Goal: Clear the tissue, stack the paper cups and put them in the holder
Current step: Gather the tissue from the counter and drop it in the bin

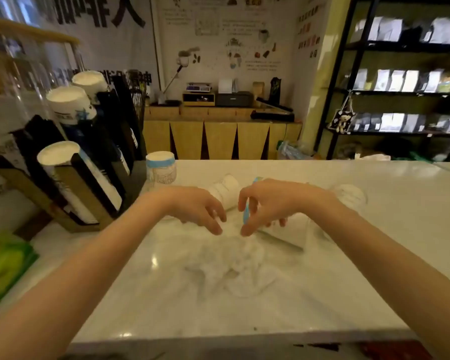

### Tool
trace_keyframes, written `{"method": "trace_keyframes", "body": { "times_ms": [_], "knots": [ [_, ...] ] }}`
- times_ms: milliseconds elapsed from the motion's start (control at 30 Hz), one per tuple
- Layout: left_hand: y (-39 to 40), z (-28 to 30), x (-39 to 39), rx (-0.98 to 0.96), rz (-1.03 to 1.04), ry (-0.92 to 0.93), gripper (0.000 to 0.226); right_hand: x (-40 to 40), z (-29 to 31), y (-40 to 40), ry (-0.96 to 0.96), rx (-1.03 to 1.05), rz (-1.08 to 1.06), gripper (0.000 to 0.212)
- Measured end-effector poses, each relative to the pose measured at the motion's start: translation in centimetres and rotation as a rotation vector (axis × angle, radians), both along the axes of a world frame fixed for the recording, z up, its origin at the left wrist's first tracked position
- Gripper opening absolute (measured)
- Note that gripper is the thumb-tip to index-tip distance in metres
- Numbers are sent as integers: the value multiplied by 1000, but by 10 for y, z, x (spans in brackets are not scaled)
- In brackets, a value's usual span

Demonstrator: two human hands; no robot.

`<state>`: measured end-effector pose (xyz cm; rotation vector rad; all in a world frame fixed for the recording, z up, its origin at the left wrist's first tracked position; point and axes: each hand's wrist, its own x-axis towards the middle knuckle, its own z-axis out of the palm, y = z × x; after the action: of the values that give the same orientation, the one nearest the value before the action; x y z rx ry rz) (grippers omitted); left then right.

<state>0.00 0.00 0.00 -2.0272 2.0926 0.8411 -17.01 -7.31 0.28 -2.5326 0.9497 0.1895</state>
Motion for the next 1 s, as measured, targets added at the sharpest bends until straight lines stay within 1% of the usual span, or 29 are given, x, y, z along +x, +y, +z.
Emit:
{"method": "trace_keyframes", "body": {
  "times_ms": [100,200,267,300,400,467,533,633,700,800,833,900,1000],
  "knots": [
    [11,-20,-4,0,-42,-54,44,1,-18,16,178,34,-61,63],
    [19,-43,-11,-34,-87,-105,49,-2,-40,27,222,68,-114,77],
    [22,-54,-12,-92,-102,-105,52,-4,-50,33,230,88,-123,77],
    [24,-60,-12,-119,-101,-92,51,-4,-55,36,232,91,-125,73],
    [31,-71,-10,-204,-73,-16,42,-8,-66,42,152,14,-120,53],
    [39,-74,-6,-270,-21,34,35,-13,-68,45,86,-55,-116,43],
    [49,-75,-2,-308,35,80,31,-19,-68,48,17,-78,-117,41],
    [70,-74,0,-304,58,117,28,-31,-63,57,-108,-69,-121,41],
    [89,-72,-5,-270,81,198,26,-42,-58,69,-220,32,-110,40],
    [126,-74,-17,-106,137,484,33,-62,-54,99,-371,280,-47,35],
    [139,-78,-22,-55,115,526,37,-69,-55,111,-398,337,-23,33],
    [163,-93,-33,-14,43,483,41,-78,-63,134,-400,408,37,31],
    [187,-133,-47,5,40,354,35,-83,-93,162,-294,474,115,30]
  ]
}}
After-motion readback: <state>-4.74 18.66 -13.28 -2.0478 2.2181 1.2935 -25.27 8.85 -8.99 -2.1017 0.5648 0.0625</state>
